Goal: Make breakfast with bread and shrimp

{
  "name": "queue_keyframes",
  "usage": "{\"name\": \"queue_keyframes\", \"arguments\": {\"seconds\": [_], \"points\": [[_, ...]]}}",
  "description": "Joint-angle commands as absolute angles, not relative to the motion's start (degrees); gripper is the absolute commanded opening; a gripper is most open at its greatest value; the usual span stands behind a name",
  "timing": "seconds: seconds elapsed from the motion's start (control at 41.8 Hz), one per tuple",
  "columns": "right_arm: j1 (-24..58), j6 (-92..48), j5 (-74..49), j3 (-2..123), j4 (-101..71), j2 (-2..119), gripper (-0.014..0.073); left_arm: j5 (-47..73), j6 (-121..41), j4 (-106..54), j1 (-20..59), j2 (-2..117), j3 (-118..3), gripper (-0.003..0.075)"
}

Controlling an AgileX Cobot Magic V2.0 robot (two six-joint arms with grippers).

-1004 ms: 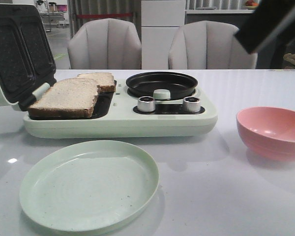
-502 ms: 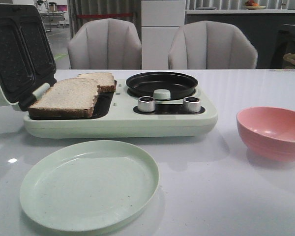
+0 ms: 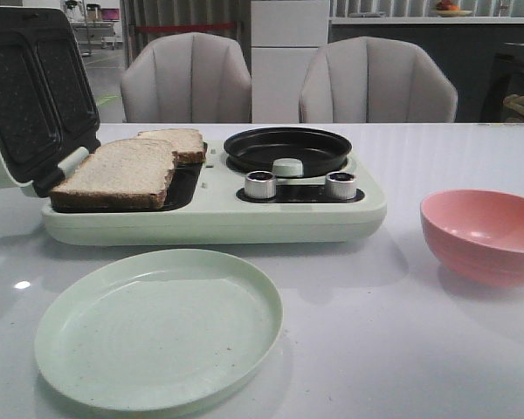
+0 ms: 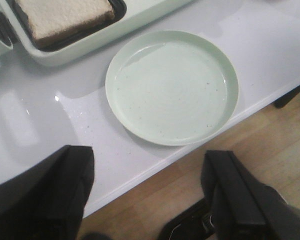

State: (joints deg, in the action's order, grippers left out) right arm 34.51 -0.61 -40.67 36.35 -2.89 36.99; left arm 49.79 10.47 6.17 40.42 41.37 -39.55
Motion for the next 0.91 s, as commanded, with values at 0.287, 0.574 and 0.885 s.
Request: {"name": "queue_keyframes", "arguments": {"seconds": [0.287, 0.574, 0.885], "points": [[34.4, -0.7, -36.7, 37.8, -2.7, 36.8, 0.0513, 61.1, 14.8, 14.8, 39.5, 57.7, -50.6, 0.0353], [34.4, -0.7, -36.7, 37.8, -2.7, 36.8, 0.0513, 56.5, 5.8, 7.0, 17.8, 63.6, -53.0, 0.0104], [34.4, -0.7, -36.7, 37.8, -2.7, 36.8, 0.0513, 45.4, -10.3, -15.3, -13.4, 64.1, -54.3, 0.0104]]}}
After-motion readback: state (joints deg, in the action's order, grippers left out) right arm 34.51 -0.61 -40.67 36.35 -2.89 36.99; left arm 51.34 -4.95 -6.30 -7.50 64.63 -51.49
